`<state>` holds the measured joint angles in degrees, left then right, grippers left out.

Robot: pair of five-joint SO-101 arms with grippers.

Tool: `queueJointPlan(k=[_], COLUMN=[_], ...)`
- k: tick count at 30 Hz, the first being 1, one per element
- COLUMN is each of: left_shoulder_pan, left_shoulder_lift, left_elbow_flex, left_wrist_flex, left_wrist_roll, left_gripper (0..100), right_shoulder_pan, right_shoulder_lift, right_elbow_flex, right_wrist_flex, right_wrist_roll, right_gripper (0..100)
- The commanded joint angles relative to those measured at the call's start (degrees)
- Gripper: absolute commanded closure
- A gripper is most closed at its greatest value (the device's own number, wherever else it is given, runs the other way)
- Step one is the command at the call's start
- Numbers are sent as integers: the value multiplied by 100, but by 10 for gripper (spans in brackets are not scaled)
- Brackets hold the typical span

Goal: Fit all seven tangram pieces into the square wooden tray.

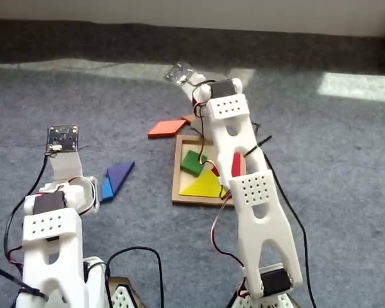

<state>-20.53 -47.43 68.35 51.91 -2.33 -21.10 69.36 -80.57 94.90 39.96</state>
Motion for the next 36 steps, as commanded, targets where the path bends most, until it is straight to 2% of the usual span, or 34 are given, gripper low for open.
queueJointPlan(k=[1, 12, 17, 20, 28, 32, 36], left_shoulder_pan=[-40, -40, -40, -40, 66, 585, 1218], left_shoulder_lift=[-84, -101, -119, -75, -57, 136, 1077], left_elbow_flex=[-31, -40, -145, -611, -2211, -2923, -3705], left_wrist_flex=[-88, -97, -484, -325, 316, 765, 1099], left_wrist_roll=[-53, -53, -44, -44, -44, -334, -448], left_gripper=[825, 825, 825, 825, 825, 825, 822], right_shoulder_pan=[75, 163, 233, 321, 338, 435, 892], right_shoulder_lift=[-119, -189, -998, -1938, -5165, -6448, -7459], right_elbow_flex=[-1209, -1358, -1042, -40, 4127, 5666, 7099], right_wrist_flex=[629, 637, 646, 646, 593, 549, 13], right_wrist_roll=[35, -914, -1574, -1873, -1978, -1978, -1978], right_gripper=[994, 994, 994, 994, 994, 993, 993])
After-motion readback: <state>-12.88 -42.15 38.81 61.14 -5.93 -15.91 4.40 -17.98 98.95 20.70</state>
